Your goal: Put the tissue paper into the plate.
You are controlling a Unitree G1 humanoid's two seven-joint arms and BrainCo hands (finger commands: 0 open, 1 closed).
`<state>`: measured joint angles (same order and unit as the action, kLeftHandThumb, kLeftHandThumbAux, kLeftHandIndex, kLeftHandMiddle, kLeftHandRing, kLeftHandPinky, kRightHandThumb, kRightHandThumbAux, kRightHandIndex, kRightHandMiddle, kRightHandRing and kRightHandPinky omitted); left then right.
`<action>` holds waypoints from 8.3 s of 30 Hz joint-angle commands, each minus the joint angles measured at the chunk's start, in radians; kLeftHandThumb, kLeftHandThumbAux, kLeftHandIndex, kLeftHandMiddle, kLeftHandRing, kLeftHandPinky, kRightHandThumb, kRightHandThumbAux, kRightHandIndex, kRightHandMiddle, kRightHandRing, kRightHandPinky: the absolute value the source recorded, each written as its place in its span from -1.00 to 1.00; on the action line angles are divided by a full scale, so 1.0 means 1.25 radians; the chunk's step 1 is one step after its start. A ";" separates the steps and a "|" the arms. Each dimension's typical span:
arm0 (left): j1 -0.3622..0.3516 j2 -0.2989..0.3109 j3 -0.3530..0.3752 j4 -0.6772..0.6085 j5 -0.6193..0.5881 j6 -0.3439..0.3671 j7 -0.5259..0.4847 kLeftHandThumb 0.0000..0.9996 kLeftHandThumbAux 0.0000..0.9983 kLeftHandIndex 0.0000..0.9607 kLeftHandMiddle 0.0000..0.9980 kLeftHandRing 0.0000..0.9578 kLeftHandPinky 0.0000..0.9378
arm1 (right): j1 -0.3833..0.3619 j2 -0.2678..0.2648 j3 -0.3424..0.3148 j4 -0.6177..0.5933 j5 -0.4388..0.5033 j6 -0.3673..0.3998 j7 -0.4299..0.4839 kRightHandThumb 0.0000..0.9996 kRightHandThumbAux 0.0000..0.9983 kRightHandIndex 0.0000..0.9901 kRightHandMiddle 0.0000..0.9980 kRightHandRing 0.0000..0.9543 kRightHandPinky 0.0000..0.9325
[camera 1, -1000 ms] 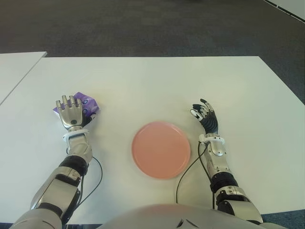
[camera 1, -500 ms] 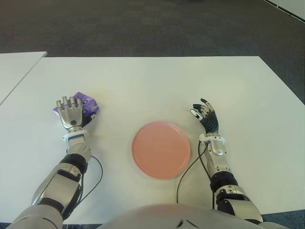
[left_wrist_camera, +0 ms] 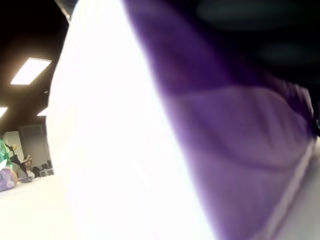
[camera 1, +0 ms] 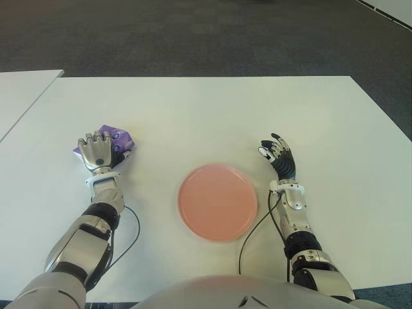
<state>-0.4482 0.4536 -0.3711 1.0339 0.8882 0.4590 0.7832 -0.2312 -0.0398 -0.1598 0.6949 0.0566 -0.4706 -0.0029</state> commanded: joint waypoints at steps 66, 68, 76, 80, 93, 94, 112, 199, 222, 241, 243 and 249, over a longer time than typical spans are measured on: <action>-0.045 -0.091 -0.013 0.089 -0.124 -0.150 0.185 0.71 0.31 -0.06 -0.02 0.70 0.83 | 0.083 0.064 -0.027 -0.098 0.029 0.016 -0.054 0.91 0.29 -0.55 -0.06 -0.30 -0.55; -0.050 -0.092 -0.011 0.073 -0.124 -0.148 0.185 0.71 0.32 -0.05 -0.03 0.70 0.83 | 0.069 0.060 -0.030 -0.076 0.030 0.015 -0.055 0.91 0.29 -0.54 -0.06 -0.30 -0.55; -0.045 -0.087 -0.014 -0.035 -0.099 -0.115 0.202 0.71 0.32 -0.05 -0.06 0.71 0.84 | 0.073 0.058 -0.027 -0.076 0.023 0.017 -0.059 0.91 0.29 -0.55 -0.06 -0.30 -0.59; -0.032 -0.078 -0.022 -0.107 -0.075 -0.073 0.188 0.71 0.32 -0.05 -0.05 0.70 0.83 | 0.075 0.056 -0.025 -0.076 0.022 0.019 -0.059 0.91 0.29 -0.55 -0.06 -0.31 -0.60; -0.004 -0.053 -0.044 -0.211 -0.020 -0.025 0.128 0.72 0.31 -0.11 0.15 0.61 0.74 | 0.081 0.051 -0.016 -0.082 0.016 0.032 -0.062 0.91 0.29 -0.56 -0.06 -0.30 -0.58; -0.005 -0.051 -0.045 -0.222 -0.015 -0.020 0.118 0.71 0.31 -0.09 0.09 0.62 0.75 | 0.081 0.051 -0.015 -0.082 0.014 0.034 -0.065 0.91 0.29 -0.56 -0.06 -0.30 -0.58; 0.007 -0.023 -0.057 -0.479 0.094 0.064 -0.044 0.72 0.30 -0.07 0.18 0.64 0.78 | 0.079 0.041 -0.008 -0.064 0.001 0.064 -0.072 0.90 0.29 -0.59 -0.06 -0.31 -0.62; 0.475 -0.225 -0.272 -1.082 0.448 -0.164 -0.340 0.71 0.33 -0.16 0.09 0.75 0.83 | 0.099 0.069 0.047 -0.062 -0.105 0.088 -0.233 0.90 0.27 -0.58 -0.03 -0.22 -0.52; 0.477 -0.245 -0.234 -1.057 0.362 -0.221 -0.236 0.69 0.33 -0.14 0.12 0.63 0.55 | 0.088 0.061 0.047 -0.031 -0.117 0.071 -0.250 0.89 0.26 -0.59 -0.03 -0.22 -0.55; 0.494 -0.249 -0.224 -1.114 0.431 -0.180 -0.356 -0.79 -0.21 -0.58 -0.61 -0.71 -0.85 | 0.072 0.057 0.047 0.014 -0.129 0.041 -0.271 0.89 0.27 -0.61 -0.04 -0.22 -0.47; 0.496 -0.252 -0.225 -1.119 0.436 -0.175 -0.376 -0.81 -0.26 -0.67 -0.70 -0.81 -0.92 | 0.069 0.057 0.046 0.020 -0.128 0.038 -0.269 0.89 0.27 -0.61 -0.03 -0.21 -0.47; 0.502 -0.263 -0.225 -1.131 0.439 -0.163 -0.413 -0.69 -0.41 -0.94 -0.95 -0.98 -0.99 | 0.063 0.058 0.039 0.036 -0.107 0.023 -0.245 0.90 0.26 -0.60 -0.03 -0.18 -0.42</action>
<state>0.1564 0.1588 -0.6418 -0.3591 1.4277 0.2433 0.2963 -0.2047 0.0218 -0.1019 0.6697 -0.1003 -0.4731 -0.3250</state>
